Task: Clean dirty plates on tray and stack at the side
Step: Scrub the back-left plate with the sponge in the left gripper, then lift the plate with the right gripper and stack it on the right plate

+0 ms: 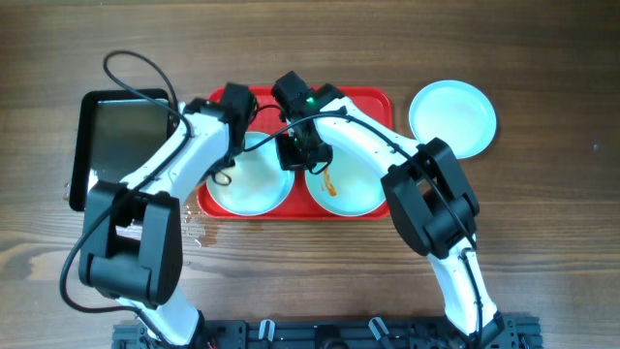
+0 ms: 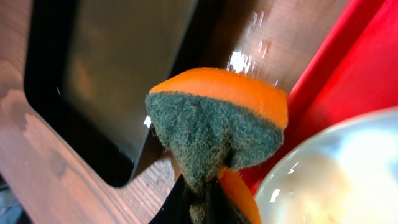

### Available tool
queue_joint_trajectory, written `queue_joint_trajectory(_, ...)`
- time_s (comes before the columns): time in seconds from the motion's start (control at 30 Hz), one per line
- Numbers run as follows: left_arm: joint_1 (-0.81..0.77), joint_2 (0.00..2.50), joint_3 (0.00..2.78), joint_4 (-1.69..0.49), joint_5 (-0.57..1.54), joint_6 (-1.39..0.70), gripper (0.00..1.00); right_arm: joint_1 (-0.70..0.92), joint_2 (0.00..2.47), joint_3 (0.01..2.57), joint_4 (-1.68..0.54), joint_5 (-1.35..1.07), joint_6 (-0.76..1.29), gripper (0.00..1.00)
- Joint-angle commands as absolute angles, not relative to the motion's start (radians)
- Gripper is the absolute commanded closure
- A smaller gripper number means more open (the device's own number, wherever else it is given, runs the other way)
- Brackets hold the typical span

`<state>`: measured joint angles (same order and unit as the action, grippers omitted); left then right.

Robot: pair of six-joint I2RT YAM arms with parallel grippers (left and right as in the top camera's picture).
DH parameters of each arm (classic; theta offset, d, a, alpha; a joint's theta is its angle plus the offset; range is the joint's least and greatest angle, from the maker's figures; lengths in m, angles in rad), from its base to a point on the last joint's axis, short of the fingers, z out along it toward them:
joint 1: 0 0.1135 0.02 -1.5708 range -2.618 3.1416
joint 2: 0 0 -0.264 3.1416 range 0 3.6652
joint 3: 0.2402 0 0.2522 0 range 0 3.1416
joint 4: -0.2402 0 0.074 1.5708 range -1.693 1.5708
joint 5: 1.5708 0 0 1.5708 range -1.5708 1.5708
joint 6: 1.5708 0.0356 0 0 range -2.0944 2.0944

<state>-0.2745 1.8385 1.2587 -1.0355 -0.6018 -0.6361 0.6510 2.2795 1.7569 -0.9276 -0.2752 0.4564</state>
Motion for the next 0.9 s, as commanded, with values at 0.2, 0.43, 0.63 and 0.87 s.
queue_joint_trajectory(0.2,-0.271,1.600,1.355,-1.061,-0.193,-0.685,0.96,0.642,2.134,1.813,-0.957,-0.121,0.445,0.96)
queue_joint_trajectory(0.43,-0.271,1.575,1.355,-1.152,-0.183,-0.685,0.96,0.642,1.905,1.814,-1.034,0.367,0.414,0.96)
queue_joint_trajectory(0.63,-0.271,1.576,1.354,-1.211,-0.183,-0.685,0.96,0.656,1.840,1.814,-1.022,0.666,0.284,0.95)
queue_joint_trajectory(0.87,-0.271,1.586,1.347,-1.216,-0.152,-0.685,0.96,0.793,1.842,1.811,-1.010,1.119,0.257,0.96)
